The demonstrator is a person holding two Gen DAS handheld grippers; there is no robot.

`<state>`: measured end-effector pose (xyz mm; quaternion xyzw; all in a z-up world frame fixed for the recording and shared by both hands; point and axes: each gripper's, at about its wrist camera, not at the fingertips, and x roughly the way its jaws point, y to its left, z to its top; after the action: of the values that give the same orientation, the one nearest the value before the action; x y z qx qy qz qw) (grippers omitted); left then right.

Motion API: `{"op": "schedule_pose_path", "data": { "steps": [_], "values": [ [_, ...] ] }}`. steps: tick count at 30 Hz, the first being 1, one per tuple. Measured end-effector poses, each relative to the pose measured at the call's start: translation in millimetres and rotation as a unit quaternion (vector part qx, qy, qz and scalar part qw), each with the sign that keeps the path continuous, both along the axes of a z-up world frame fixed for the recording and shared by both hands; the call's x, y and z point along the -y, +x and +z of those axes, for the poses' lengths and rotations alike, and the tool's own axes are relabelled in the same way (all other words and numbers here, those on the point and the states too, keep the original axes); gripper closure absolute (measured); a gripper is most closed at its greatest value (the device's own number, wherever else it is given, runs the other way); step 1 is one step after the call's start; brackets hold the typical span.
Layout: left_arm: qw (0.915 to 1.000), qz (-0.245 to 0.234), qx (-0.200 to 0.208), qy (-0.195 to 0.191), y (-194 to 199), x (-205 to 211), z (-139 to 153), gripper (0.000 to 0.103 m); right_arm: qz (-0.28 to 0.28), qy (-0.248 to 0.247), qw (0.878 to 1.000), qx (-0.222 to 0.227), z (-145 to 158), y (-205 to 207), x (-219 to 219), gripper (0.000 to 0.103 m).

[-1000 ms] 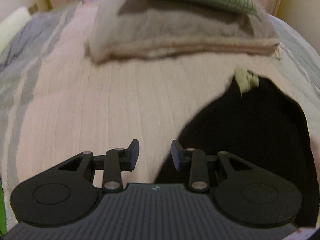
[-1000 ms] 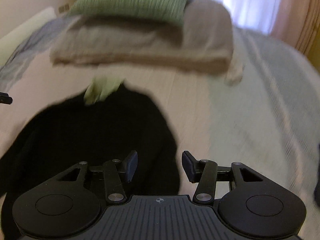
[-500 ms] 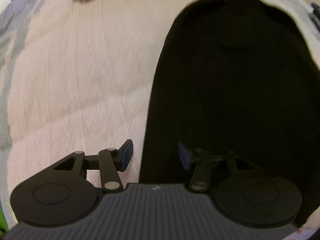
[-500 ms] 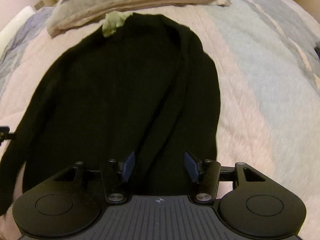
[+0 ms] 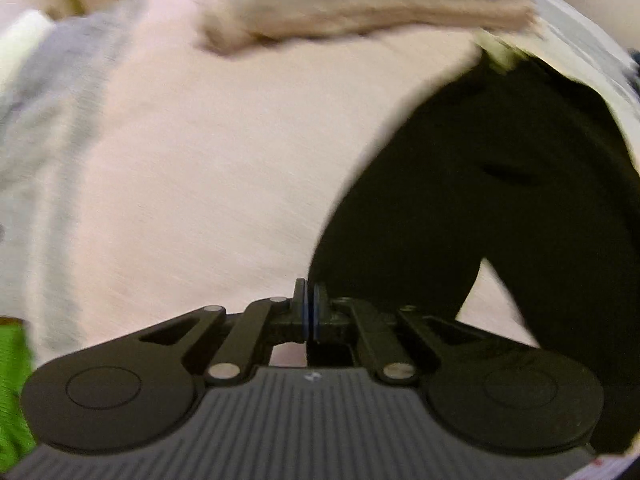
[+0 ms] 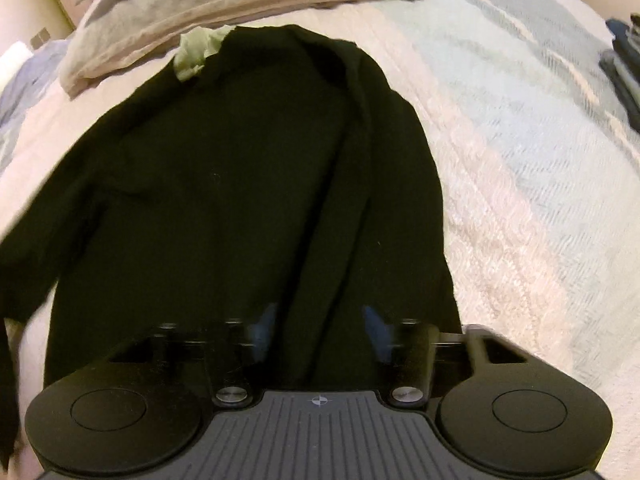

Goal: Fold large clothes
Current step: 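Lay the black sweater flat on the bed and open both grippers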

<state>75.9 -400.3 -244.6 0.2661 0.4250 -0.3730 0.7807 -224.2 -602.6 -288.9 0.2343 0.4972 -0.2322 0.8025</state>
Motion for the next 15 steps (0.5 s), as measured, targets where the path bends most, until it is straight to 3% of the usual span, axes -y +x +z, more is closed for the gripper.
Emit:
{"op": "schedule_pose_path", "data": {
  "steps": [2, 4, 7, 10, 15],
  "values": [
    [0.9994, 0.027, 0.022, 0.010, 24.5, 1.0, 4.6, 0.102, 0.007, 0.007, 1.000, 0.002, 2.2, -0.7, 4.8, 0.103],
    [0.9974, 0.044, 0.050, 0.027, 29.9, 9.7, 10.7, 0.103, 0.008, -0.004, 1.000, 0.007, 14.8, -6.6, 13.4, 0.103],
    [0.9947, 0.059, 0.083, 0.015, 12.1, 26.4, 33.5, 0.097, 0.011, -0.031, 0.999, 0.015, 44.5, -25.1, 40.7, 0.103],
    [0.9943, 0.067, 0.082, -0.003, -20.3, 49.6, 44.2, 0.095, 0.019, -0.073, 0.997, 0.010, 72.5, -52.4, 83.3, 0.103],
    [0.9953, 0.066, 0.069, -0.017, -98.2, 101.4, 53.0, 0.092, 0.019, -0.137, 0.990, 0.000, 110.4, -93.1, 204.7, 0.103]
  ]
}}
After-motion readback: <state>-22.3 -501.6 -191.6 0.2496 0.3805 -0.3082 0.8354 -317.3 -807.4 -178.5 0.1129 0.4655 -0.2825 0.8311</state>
